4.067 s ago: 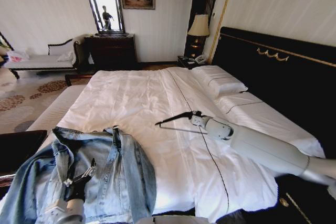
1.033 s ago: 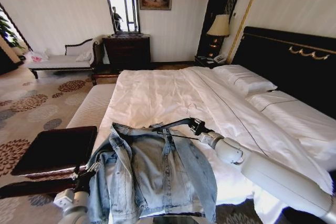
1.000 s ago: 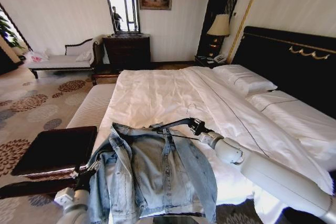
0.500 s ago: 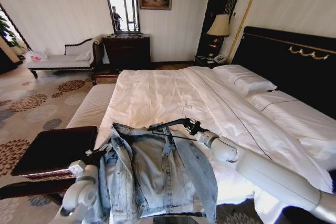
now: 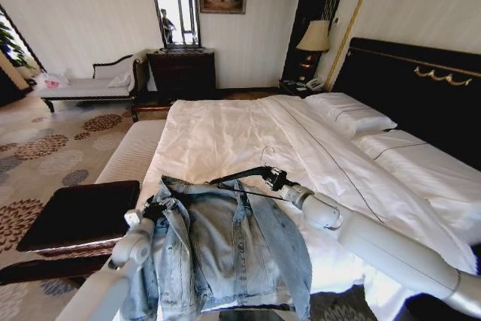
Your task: Pick up the clothes from the bed and hang them on the clothes hanger.
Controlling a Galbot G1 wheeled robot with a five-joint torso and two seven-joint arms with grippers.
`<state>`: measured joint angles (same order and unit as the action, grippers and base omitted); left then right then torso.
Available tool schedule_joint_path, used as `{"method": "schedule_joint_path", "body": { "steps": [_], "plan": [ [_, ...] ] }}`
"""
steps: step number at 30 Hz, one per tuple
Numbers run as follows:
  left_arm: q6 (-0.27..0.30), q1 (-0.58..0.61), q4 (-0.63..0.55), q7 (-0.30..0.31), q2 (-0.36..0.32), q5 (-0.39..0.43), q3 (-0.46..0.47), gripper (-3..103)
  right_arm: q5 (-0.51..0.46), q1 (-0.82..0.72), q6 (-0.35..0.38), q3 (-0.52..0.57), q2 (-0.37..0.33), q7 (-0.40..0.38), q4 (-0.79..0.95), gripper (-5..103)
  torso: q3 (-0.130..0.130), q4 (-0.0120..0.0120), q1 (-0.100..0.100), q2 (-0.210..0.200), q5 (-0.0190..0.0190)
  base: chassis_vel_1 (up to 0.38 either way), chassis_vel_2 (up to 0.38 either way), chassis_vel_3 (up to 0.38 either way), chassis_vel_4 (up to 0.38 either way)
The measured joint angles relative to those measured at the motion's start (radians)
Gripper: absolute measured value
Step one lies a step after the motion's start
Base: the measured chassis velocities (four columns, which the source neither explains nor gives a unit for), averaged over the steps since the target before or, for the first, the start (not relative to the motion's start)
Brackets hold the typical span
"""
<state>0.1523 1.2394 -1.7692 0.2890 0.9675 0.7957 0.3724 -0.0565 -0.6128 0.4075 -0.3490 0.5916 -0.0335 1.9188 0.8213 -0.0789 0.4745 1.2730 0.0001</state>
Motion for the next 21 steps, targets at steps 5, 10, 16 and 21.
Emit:
{"method": "schedule_joint_path", "body": {
  "steps": [5, 10, 16, 21],
  "plan": [
    [0.0, -0.062, 0.049, 0.003, -0.014, 0.01, -0.039, 100, -0.005, -0.002, 0.0, 0.005, -0.004, -0.001, 0.009, 36, 0.0, 0.0002, 0.0, 0.0, -0.0001, 0.0, 0.0, 0.0, 0.0],
    [0.002, -0.094, 0.066, 0.017, -0.009, 0.016, -0.053, 97, -0.007, -0.005, 0.001, 0.008, -0.006, -0.003, 0.012, 36, 0.0, 0.0001, 0.0, 0.0, 0.0, 0.0, 0.0, 0.0, 0.0],
    [0.003, -0.094, 0.058, 0.028, -0.006, 0.018, -0.054, 77, -0.007, 0.002, 0.001, 0.001, 0.005, -0.005, 0.004, 36, 0.0, 0.0004, 0.0, 0.0, -0.0001, 0.0, 0.0, 0.0, 0.0],
    [0.004, -0.111, 0.073, 0.029, -0.005, 0.021, -0.067, 60, -0.008, 0.009, 0.002, -0.009, 0.012, -0.005, -0.003, 36, 0.0, 0.0002, 0.0, 0.0, -0.0001, 0.0, 0.0, 0.0, 0.0]
  ]
}}
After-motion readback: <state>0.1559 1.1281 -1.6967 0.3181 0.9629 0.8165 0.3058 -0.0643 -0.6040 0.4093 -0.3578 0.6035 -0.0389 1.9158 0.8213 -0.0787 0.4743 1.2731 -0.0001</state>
